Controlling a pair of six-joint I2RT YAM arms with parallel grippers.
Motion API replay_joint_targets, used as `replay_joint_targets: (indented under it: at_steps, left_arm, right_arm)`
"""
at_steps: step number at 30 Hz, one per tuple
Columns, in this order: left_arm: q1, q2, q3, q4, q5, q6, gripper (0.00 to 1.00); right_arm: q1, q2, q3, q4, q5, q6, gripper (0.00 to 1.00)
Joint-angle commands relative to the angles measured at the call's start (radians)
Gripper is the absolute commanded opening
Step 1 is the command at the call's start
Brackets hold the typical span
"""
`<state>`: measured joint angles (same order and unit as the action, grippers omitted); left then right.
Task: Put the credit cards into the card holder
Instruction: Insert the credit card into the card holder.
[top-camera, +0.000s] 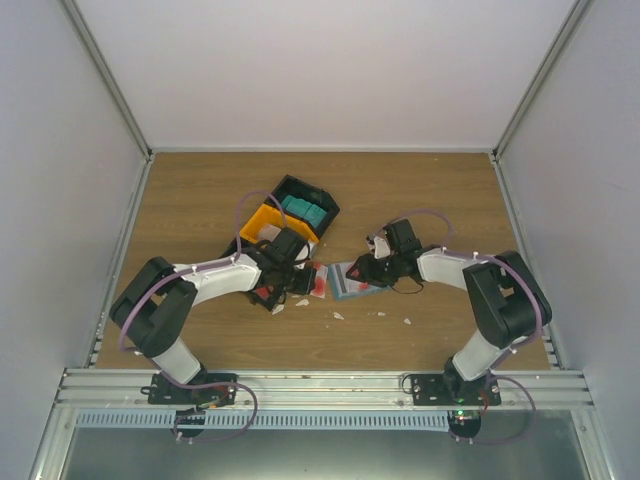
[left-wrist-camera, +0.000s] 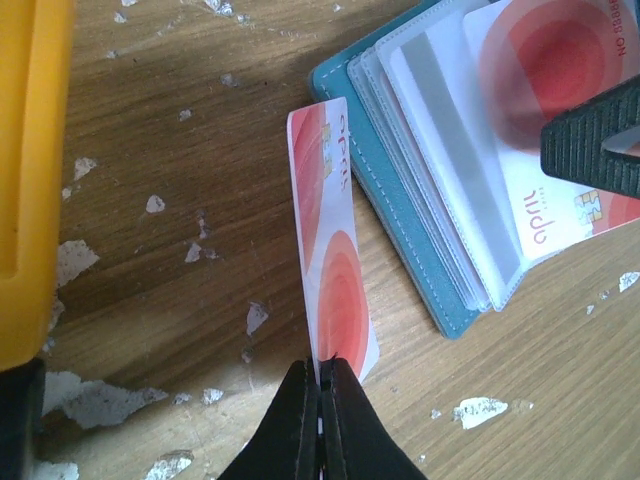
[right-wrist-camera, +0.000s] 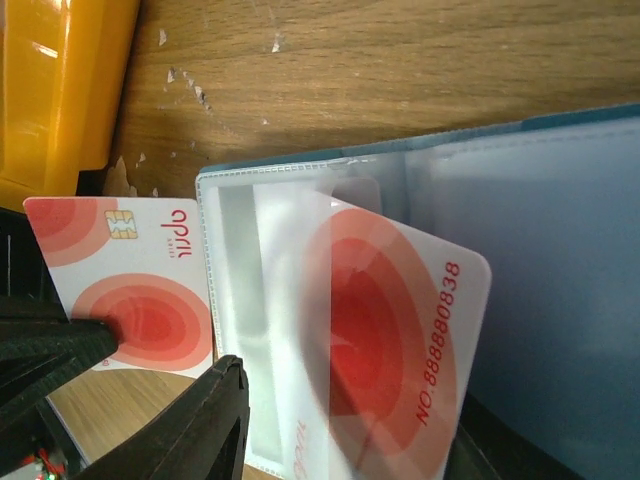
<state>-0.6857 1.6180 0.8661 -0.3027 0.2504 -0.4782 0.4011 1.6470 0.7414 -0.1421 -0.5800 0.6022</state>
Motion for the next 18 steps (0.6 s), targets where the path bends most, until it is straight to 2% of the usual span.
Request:
replay_joint_targets:
  at_steps: [1,9,18]
  left_arm:
    - [-0.011,0.042,0.016,-0.018,-0.022,0.017,0.0]
    - [-0.011,0.043,0.016,-0.024,-0.038,0.015,0.0]
    - [-0.011,0.038,0.007,-0.017,-0.031,0.015,0.0]
  right_arm:
    - [0.015,0.03,0.022,-0.056,0.046,-0.062,0.42]
    - [0.014,-0.055,0.002,-0.059,0.091,-0.022,0.48]
    - [0.01,-0.105,-0.04,-0.034,0.084,0.029,0.46]
